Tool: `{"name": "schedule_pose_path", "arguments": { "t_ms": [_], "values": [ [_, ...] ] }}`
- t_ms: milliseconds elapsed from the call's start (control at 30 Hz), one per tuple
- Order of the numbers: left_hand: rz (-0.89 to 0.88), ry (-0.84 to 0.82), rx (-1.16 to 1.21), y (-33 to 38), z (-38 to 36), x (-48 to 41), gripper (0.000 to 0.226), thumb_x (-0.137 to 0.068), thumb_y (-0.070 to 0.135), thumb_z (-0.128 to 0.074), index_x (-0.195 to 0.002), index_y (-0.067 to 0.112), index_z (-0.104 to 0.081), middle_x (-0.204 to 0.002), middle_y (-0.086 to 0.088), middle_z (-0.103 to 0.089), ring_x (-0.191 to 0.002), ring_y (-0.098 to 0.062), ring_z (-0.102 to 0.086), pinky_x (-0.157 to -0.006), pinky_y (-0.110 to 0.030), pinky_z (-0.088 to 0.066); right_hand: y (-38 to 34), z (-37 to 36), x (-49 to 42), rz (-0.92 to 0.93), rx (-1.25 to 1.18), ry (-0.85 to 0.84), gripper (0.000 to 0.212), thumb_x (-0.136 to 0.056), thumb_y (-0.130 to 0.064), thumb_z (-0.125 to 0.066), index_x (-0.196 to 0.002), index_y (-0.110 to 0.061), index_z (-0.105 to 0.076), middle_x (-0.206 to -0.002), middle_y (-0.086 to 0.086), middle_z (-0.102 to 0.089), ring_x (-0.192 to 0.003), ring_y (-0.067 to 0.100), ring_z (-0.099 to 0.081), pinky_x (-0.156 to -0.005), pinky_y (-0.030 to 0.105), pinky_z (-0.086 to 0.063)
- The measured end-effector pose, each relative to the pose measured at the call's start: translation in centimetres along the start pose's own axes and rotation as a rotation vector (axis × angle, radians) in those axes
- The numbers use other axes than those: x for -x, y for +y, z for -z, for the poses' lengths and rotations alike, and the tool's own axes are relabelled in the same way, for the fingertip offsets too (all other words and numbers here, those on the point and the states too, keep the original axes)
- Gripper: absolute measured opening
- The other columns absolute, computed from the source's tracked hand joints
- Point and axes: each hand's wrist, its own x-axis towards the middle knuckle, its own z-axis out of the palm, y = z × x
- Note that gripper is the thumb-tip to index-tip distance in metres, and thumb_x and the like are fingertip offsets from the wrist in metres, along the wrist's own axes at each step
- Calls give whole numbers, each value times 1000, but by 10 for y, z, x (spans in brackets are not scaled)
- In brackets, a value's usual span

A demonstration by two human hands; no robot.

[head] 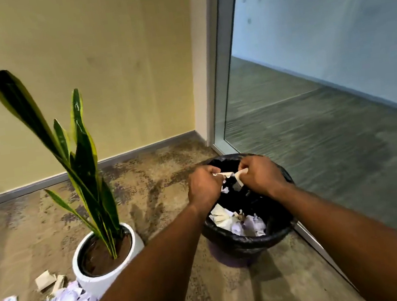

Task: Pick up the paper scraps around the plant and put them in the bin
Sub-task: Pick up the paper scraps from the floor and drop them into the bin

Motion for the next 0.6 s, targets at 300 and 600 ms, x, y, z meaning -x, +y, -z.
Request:
{"name": "schedule_pose_path", "arguments": {
  "t_ms": [300, 600],
  "values": [
    [-73, -62, -100, 0, -13, -2, 21, -90, 10, -63, -106, 13, -75, -105, -6, -75, -87, -21, -72, -84, -33, -57, 6, -7, -5, 49, -18, 17, 22, -80, -7, -56, -93, -18, -70, -94, 8, -72, -88, 27, -66, -76, 29, -51],
    [-85, -87, -88, 4, -18, -2, 30, -91, 4, -60, -117, 13, -71, -117, -4, -71, -103, -15, -68, -95, -32, -53, 6, -9, -5, 87, -7, 27, 31, -78, 3, -57, -96, -18, -72, -99, 6, -72, -90, 24, -67, -82, 32, -55]
  ]
}}
